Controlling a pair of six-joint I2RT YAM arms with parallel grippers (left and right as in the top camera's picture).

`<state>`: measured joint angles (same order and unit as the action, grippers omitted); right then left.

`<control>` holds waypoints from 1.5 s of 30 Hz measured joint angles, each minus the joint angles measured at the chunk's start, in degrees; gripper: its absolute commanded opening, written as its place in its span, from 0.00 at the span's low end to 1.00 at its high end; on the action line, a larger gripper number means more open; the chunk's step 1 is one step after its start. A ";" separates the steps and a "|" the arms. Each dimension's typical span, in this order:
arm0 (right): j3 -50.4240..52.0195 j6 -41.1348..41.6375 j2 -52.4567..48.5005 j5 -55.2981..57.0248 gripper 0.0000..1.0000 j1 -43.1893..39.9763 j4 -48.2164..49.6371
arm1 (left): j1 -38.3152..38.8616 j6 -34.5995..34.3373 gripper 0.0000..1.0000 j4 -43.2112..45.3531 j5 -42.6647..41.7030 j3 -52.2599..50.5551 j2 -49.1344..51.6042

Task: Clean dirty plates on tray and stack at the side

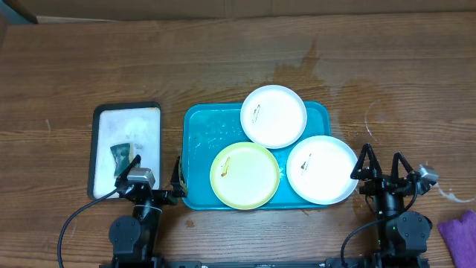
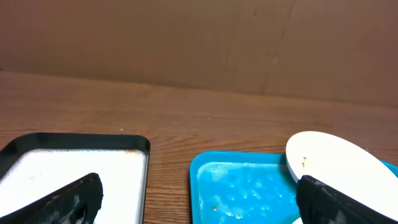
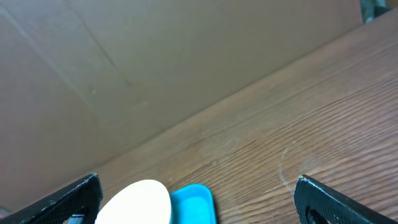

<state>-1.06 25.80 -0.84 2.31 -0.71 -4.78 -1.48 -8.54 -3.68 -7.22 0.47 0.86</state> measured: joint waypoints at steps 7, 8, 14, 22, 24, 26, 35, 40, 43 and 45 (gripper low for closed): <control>-0.68 0.70 -0.07 -3.96 1.00 -0.02 -3.72 | 0.00 0.00 1.00 0.00 0.00 0.00 0.00; -1.92 0.76 -0.39 -4.50 1.00 0.00 -5.40 | 0.00 0.00 1.00 -0.02 0.00 0.00 0.00; -22.29 -0.87 -8.94 -6.88 1.00 0.00 -14.78 | 0.00 0.00 1.00 -0.02 0.00 0.00 0.00; -64.32 -8.57 -38.77 -9.55 1.00 0.00 -51.39 | 0.00 0.00 1.00 0.04 0.00 0.00 0.00; -76.17 -9.51 -49.62 -10.38 1.00 0.00 -62.53 | 0.00 0.02 1.00 0.02 0.02 0.00 0.02; -85.92 -9.86 -58.71 -12.04 1.00 0.00 -69.90 | 0.00 0.02 1.00 0.02 0.02 0.00 0.00; -102.18 -10.19 -80.76 -27.06 0.40 0.44 -84.00 | 0.00 0.00 1.00 -0.02 0.00 0.00 0.00; -98.53 -9.40 -83.45 -29.46 0.35 5.64 -85.22 | 0.00 0.00 1.00 0.00 0.02 0.00 0.00; -94.40 -7.23 -83.47 -27.71 0.35 11.39 -84.91 | 0.00 0.02 1.00 -0.02 0.00 0.00 0.00; -91.38 -4.09 -83.47 -24.22 0.35 15.98 -84.26 | 0.00 0.02 1.00 0.00 0.02 0.00 0.00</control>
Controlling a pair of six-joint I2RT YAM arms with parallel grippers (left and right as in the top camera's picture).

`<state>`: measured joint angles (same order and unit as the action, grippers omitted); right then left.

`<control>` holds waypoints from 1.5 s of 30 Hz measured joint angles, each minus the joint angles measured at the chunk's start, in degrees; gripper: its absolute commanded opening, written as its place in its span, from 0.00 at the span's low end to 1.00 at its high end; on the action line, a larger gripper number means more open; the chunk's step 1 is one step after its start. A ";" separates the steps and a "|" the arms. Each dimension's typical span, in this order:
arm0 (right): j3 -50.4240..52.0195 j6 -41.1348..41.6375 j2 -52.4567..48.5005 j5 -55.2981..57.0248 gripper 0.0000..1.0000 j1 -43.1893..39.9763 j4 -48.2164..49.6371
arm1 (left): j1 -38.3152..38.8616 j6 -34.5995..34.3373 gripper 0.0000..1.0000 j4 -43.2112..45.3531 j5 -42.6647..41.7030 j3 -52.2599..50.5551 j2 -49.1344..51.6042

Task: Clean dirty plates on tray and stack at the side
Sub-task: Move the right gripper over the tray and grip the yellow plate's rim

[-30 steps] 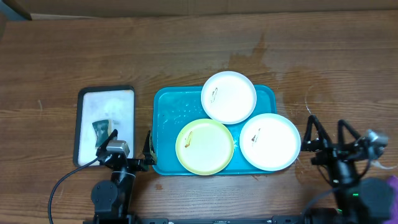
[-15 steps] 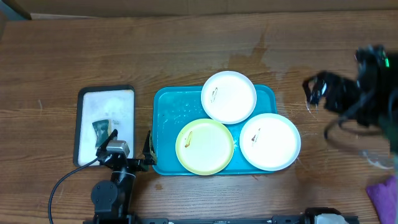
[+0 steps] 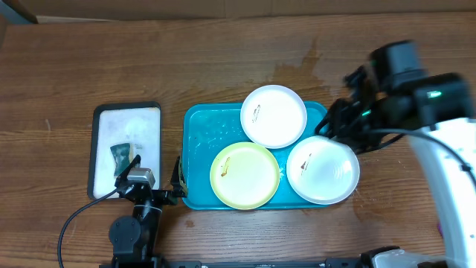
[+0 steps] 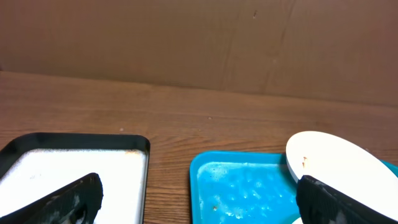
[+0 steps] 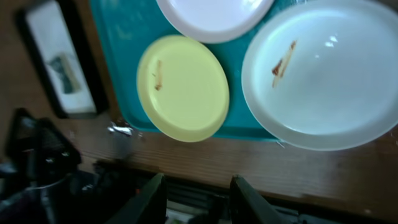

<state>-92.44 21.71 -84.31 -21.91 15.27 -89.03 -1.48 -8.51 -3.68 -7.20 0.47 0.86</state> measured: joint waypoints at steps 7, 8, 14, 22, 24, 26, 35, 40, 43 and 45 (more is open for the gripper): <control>13.49 15.47 -0.20 11.93 1.00 19.65 9.05 | 0.00 0.00 1.00 -0.02 -0.02 0.00 0.00; 14.86 16.74 -0.22 12.85 1.00 21.84 10.93 | 0.00 0.00 1.00 0.00 -0.02 0.00 0.00; 18.21 22.27 -0.39 13.99 0.95 29.16 21.00 | 0.00 0.00 1.00 -0.02 0.00 0.00 0.00; 21.51 31.10 -0.39 15.17 0.50 29.66 24.22 | 0.00 -0.02 1.00 -0.02 -0.02 0.00 0.00; 24.30 33.44 -0.42 16.09 0.49 30.25 26.34 | 0.00 0.00 1.00 -0.02 -0.02 0.00 0.00; 27.80 35.43 -0.48 17.27 0.49 31.21 29.73 | 0.00 0.00 1.00 -0.02 -0.02 0.00 0.00; 35.65 46.01 -1.68 27.93 0.42 32.24 35.28 | 0.00 0.00 1.00 -0.02 -0.02 0.00 0.00; 37.51 48.74 -1.68 29.40 0.40 32.24 41.03 | 0.00 0.00 1.00 -0.02 -0.02 0.00 0.00; 38.45 49.37 -2.01 29.40 0.39 32.24 42.42 | 0.00 0.00 1.00 -0.02 -0.02 0.00 0.00; 38.77 50.03 -2.56 29.40 0.39 32.24 42.56 | 0.00 0.00 1.00 -0.02 -0.02 0.00 0.00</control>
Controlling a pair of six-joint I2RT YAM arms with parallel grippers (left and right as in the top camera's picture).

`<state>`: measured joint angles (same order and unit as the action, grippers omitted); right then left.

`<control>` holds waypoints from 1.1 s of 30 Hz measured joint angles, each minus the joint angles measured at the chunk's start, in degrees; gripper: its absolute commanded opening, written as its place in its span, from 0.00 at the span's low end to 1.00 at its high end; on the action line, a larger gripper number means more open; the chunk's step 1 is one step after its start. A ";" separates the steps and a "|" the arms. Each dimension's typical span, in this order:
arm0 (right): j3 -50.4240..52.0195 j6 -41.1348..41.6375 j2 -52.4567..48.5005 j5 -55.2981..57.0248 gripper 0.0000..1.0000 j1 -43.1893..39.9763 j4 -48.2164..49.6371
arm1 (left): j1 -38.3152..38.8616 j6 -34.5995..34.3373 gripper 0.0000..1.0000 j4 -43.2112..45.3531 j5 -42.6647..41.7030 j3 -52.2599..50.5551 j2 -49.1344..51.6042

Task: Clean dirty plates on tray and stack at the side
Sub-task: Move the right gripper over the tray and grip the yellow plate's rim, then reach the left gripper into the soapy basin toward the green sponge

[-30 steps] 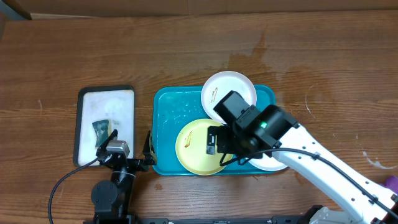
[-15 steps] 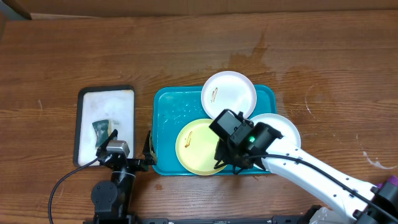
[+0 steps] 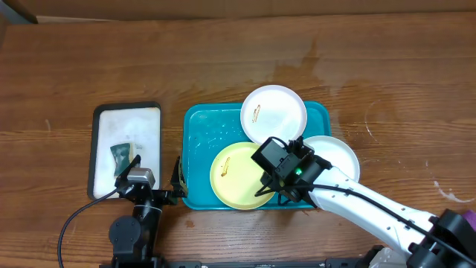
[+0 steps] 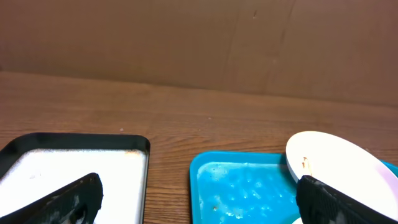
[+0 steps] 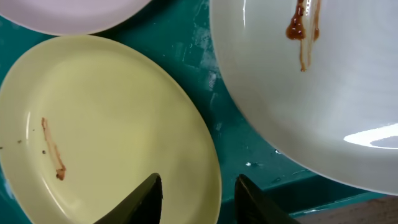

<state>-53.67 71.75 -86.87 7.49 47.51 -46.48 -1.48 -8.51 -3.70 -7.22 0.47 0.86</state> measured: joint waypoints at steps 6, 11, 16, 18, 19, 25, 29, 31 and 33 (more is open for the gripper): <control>0.44 1.81 -2.62 -0.76 0.34 0.00 0.39 | 0.00 -0.02 1.00 0.00 0.00 0.00 0.00; 0.52 2.84 -4.35 -2.97 0.31 0.00 2.93 | 0.00 0.00 1.00 0.00 0.00 0.00 0.00; 0.55 3.23 -6.60 -4.55 0.28 0.00 3.87 | 0.00 -0.02 1.00 0.00 0.00 0.00 0.00; 0.59 3.32 -7.32 -5.11 0.23 0.00 4.26 | 0.00 0.00 1.00 0.00 0.00 0.00 0.00; 0.66 3.34 -7.43 -5.35 0.21 0.00 4.72 | 0.00 0.00 1.00 0.00 0.00 0.00 0.00; 0.76 1.31 -7.45 -6.08 0.12 0.00 7.69 | 0.00 0.00 1.00 0.02 0.00 0.00 0.00; 0.74 -5.01 -7.45 -6.27 0.10 0.00 11.39 | 0.00 0.00 1.00 0.02 0.00 0.00 0.00; 0.74 -7.93 -7.45 -6.56 0.09 0.00 12.85 | 0.00 -0.02 1.00 0.00 0.00 0.00 0.00; 0.74 -11.39 -7.45 -7.37 0.08 0.00 14.78 | 0.00 -0.02 1.00 0.00 0.00 0.00 0.00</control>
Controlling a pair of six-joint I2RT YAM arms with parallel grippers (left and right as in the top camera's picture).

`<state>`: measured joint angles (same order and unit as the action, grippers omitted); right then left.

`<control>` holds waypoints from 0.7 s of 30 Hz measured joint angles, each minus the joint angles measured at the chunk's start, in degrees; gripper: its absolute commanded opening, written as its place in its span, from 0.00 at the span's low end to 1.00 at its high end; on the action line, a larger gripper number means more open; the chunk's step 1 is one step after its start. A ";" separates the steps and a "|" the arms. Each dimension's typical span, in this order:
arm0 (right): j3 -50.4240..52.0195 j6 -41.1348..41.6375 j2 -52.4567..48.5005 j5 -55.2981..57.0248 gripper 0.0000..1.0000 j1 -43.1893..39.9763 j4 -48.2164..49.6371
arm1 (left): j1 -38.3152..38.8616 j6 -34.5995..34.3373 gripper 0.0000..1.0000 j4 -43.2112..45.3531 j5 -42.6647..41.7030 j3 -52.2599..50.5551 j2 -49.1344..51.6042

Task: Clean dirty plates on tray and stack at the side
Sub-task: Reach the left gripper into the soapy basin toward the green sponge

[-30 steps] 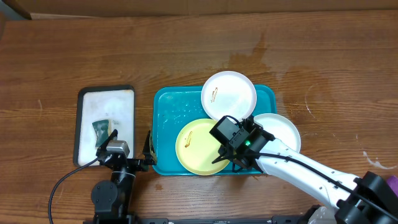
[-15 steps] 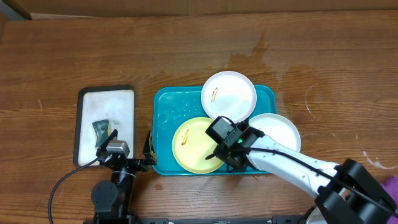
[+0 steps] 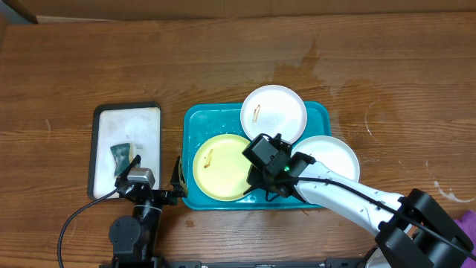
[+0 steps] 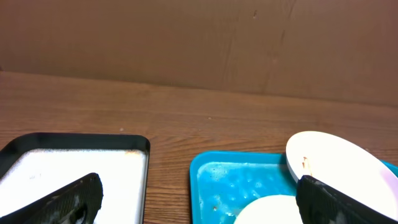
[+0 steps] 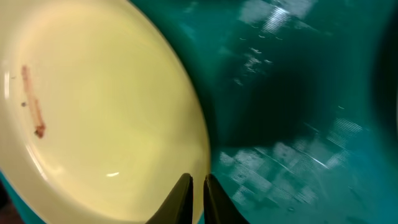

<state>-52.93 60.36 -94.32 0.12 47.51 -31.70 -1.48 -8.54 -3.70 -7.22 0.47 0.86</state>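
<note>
A teal tray [image 3: 197,126] holds three plates. The yellow plate [image 3: 216,167] with a brown smear lies at the tray's left front. My right gripper [image 3: 259,177] is shut on its right rim. In the right wrist view the two fingers [image 5: 197,186] pinch the edge of the yellow plate [image 5: 93,112]. One white plate [image 3: 273,112] sits at the tray's back, and another white plate [image 3: 331,160] at its right. My left gripper [image 4: 199,200] rests open at the table's front edge, facing the tray [image 4: 230,183].
Left of the teal tray, a black tray [image 3: 104,119] of white foam holds a green sponge [image 3: 121,155]. A purple cloth [image 3: 468,221] shows at the right edge. A damp patch [image 3: 312,71] marks the wood behind the tray.
My right gripper was open astride the yellow plate's right rim and is now shut on it. The yellow plate now lies further left on the tray.
Both arms were at the table's front edge with three dirty plates on the tray. Then my right arm was high over the right white plate. Then it was low and open at the yellow plate's rim. Now it grips that rim, the plate moved left.
</note>
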 measured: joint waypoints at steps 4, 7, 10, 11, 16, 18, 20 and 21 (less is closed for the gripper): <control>0.00 -5.35 0.00 -0.87 0.22 0.00 2.34 | 0.00 0.02 1.00 0.00 0.02 0.00 0.00; 0.00 -6.03 0.00 -1.27 0.37 0.00 1.46 | 0.00 0.02 1.00 0.02 0.00 0.00 0.00; 0.00 -4.74 0.00 -1.33 0.44 0.00 0.79 | 0.00 0.02 1.00 0.00 0.02 0.00 0.00; 0.00 -4.44 0.00 -1.18 0.43 0.00 1.25 | 0.00 0.00 1.00 0.00 0.02 0.00 0.00; 0.00 -3.34 0.00 0.55 0.38 0.00 1.53 | 0.00 0.00 1.00 0.00 0.00 0.00 0.00; 0.00 -2.93 -0.02 1.05 0.38 0.00 1.38 | 0.00 0.02 1.00 0.00 0.02 0.00 0.00; 0.00 -1.88 -0.33 1.60 0.37 0.00 1.40 | 0.00 0.02 1.00 0.00 0.00 0.00 0.00; 0.00 -1.66 -0.61 1.62 0.37 0.00 1.68 | 0.00 0.02 1.00 0.00 0.00 0.00 0.00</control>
<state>-52.93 58.70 -94.94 1.74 47.51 -30.02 -1.48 -8.51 -3.70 -7.22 0.47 0.86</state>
